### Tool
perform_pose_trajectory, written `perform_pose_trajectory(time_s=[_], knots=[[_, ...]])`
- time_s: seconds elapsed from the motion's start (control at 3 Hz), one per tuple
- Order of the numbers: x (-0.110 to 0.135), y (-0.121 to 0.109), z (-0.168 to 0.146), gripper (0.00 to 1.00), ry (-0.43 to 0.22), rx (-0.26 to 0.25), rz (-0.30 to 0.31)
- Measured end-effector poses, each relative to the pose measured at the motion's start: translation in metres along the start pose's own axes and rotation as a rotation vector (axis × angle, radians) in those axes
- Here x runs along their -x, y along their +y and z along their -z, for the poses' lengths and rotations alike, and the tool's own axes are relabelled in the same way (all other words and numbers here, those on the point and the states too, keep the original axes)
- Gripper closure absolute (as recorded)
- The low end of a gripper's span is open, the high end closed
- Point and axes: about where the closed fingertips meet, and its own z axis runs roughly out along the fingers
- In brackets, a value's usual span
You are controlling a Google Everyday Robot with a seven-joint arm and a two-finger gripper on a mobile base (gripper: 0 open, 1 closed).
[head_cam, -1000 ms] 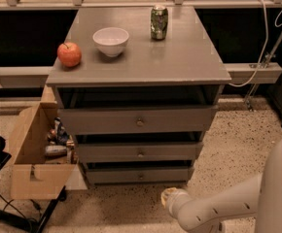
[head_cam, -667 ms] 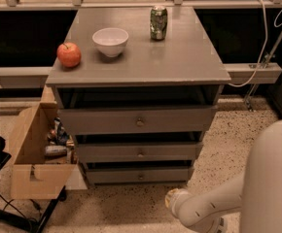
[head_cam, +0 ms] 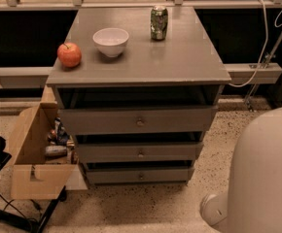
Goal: Close bottom drawer
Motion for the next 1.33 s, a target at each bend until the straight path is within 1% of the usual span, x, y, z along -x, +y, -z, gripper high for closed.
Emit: perform_pose_trajectory(time_s=[0.33, 0.67, 1.0, 1.33], knots=[[-0.038, -0.024, 0.018, 1.0, 0.014, -0.018, -0.07], [-0.075, -0.06, 0.04, 1.0, -0.029, -0.045, -0.127], [-0.113, -0.104, 0.067, 1.0, -0.053, -0.071, -0.145], [-0.163, -0.097, 0.09, 1.0, 0.005, 0.022, -0.173]])
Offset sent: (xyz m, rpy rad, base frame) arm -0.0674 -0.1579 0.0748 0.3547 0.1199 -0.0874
